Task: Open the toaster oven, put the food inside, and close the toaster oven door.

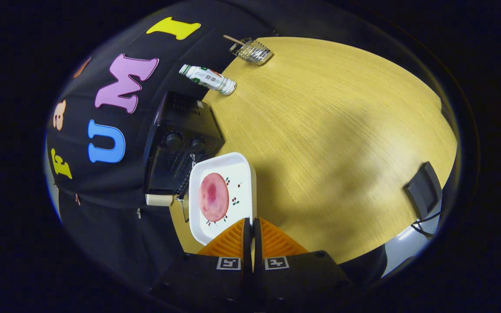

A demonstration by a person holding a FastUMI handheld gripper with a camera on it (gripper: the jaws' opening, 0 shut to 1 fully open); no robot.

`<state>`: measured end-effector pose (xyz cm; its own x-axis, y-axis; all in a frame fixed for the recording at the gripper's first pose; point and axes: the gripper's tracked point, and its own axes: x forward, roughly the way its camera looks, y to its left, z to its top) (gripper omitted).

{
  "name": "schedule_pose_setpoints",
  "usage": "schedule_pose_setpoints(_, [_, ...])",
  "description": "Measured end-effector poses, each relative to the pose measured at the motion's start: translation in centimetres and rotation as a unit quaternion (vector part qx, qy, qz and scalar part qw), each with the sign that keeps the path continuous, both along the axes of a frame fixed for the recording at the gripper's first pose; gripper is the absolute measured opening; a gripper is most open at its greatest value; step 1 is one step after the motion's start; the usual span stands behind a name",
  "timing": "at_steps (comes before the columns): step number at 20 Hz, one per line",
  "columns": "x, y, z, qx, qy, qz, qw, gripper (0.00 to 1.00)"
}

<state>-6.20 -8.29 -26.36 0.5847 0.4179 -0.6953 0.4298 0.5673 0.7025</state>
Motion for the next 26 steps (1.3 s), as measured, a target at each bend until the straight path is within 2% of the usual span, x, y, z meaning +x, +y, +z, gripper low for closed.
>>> schedule_pose_setpoints(6, [-1.8, 6.7, 3.7, 0.038, -0.026, -0.038, 0.998, 0.05])
schedule_pose_setpoints(11, [-1.4, 11.9, 5.6, 0.034, -0.037, -0.022, 0.998, 0.05])
schedule_pose_setpoints(17, [5.4, 17.3, 5.6, 0.028, -0.060, -0.002, 0.998, 0.05])
schedule_pose_setpoints(22, [10.7, 19.7, 2.0, 0.034, -0.036, 0.007, 0.999, 0.05])
schedule_pose_setpoints(26, [14.6, 19.8, -0.4, 0.050, -0.023, -0.014, 0.998, 0.05])
